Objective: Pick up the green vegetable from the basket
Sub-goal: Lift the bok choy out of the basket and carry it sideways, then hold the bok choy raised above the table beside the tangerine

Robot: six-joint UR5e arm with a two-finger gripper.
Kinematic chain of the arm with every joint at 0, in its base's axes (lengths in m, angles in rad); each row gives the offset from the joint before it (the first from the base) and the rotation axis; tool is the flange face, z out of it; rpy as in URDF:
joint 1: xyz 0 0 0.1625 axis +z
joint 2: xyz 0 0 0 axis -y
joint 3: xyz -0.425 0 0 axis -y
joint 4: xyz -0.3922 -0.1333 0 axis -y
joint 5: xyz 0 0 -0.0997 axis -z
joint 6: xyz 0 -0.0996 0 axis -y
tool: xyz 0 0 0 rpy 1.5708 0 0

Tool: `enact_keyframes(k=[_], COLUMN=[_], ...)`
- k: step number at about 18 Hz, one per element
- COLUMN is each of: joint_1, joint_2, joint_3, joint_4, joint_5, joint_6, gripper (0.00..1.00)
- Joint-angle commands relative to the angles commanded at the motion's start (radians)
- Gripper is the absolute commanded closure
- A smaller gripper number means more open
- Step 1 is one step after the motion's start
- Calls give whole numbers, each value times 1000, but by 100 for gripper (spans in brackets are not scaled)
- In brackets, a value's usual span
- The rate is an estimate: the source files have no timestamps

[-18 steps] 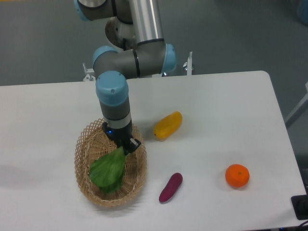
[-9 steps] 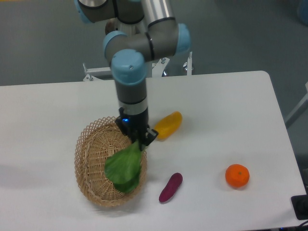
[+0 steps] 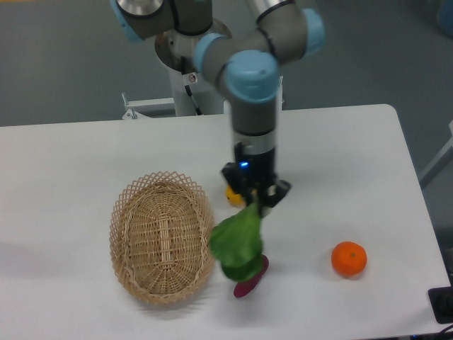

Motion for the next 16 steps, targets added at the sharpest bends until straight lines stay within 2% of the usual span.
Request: enact_keyframes(k=[3,5,16], joint_1=[66,86,111], joint_2=[18,18,18], joint_3=[-2,-3,5], joint_4=[-48,-63,-63], joint_5=[-12,-14,-23], joint_6=[118,149,155], gripper=[67,67,67])
